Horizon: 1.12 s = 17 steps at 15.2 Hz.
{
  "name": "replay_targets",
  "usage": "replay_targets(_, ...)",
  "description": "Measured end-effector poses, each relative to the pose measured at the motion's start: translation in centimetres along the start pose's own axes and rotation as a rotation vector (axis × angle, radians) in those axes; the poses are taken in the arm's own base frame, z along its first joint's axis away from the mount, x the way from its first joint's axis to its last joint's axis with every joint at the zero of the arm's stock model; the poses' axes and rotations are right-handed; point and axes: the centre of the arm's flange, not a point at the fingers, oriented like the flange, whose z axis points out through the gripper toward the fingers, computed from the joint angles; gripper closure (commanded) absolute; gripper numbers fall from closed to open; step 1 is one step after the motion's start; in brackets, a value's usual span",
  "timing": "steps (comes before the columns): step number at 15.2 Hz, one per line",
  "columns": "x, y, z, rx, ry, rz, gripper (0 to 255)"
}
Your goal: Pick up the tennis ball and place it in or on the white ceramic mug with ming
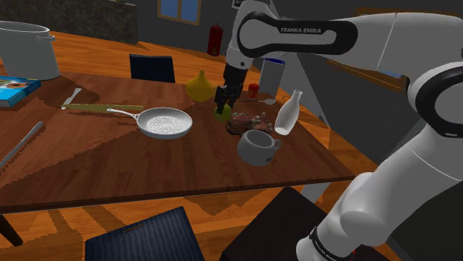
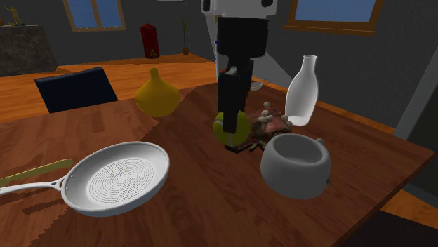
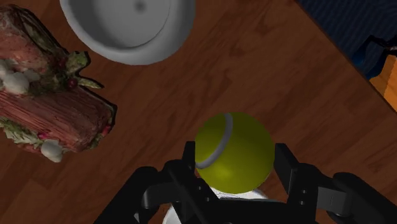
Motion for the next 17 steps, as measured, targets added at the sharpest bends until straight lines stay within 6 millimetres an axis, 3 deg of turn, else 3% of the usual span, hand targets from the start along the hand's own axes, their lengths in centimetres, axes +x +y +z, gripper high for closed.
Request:
replay_targets(14,-13.5,12.8,-1.8,0.000,0.000,0.001,255)
replay_targets(17,-14.7,13.4,-0.5,0.000,0.000,0.000,255)
